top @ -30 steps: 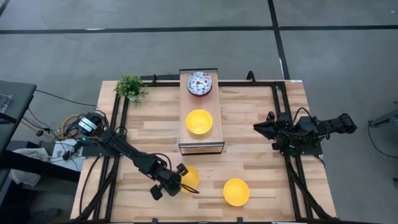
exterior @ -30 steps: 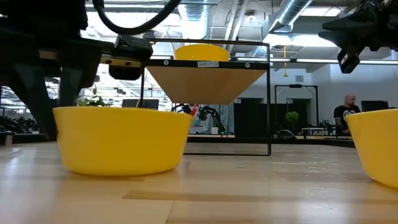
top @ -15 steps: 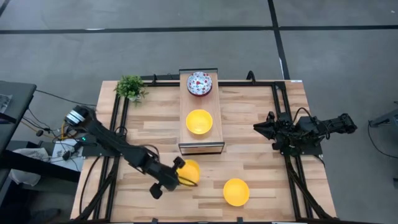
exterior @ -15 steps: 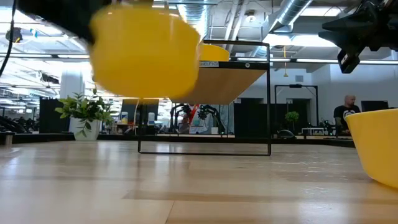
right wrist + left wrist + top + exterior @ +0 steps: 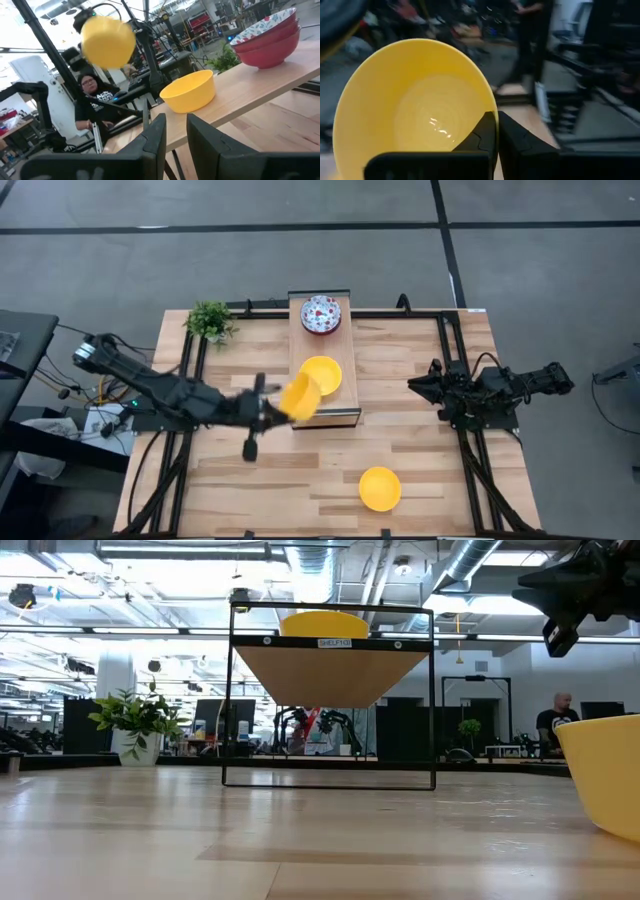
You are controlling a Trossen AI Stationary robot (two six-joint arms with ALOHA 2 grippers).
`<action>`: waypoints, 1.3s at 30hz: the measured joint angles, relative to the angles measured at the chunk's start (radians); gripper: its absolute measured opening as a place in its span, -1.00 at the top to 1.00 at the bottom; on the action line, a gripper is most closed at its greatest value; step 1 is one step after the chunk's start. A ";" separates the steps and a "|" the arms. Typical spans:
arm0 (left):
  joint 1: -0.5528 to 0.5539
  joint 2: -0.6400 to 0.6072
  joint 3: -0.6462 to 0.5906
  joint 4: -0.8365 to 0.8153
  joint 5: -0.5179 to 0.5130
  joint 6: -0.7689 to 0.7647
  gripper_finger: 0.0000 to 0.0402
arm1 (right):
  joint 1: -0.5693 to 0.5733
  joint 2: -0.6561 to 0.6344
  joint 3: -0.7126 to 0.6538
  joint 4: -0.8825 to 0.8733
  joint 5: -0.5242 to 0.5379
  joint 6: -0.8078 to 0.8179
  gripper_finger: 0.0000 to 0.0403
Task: Pick & Place Mini bowls
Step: Stack the left yellow bowl on the other yellow bowl on the shelf
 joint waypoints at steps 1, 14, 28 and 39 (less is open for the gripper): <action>0.016 -0.010 0.007 0.002 -0.014 0.032 0.99 | 0.000 0.000 0.000 0.001 0.000 0.000 0.68; 0.330 0.157 0.307 -0.259 0.218 0.234 0.99 | 0.000 0.000 0.000 0.030 0.006 0.026 0.68; 0.468 0.478 0.612 -0.789 0.224 0.314 0.99 | 0.000 0.000 0.000 0.029 0.006 0.023 0.68; 0.442 0.498 0.613 -0.878 0.261 0.305 0.99 | 0.000 0.000 0.000 0.029 0.049 -0.002 0.68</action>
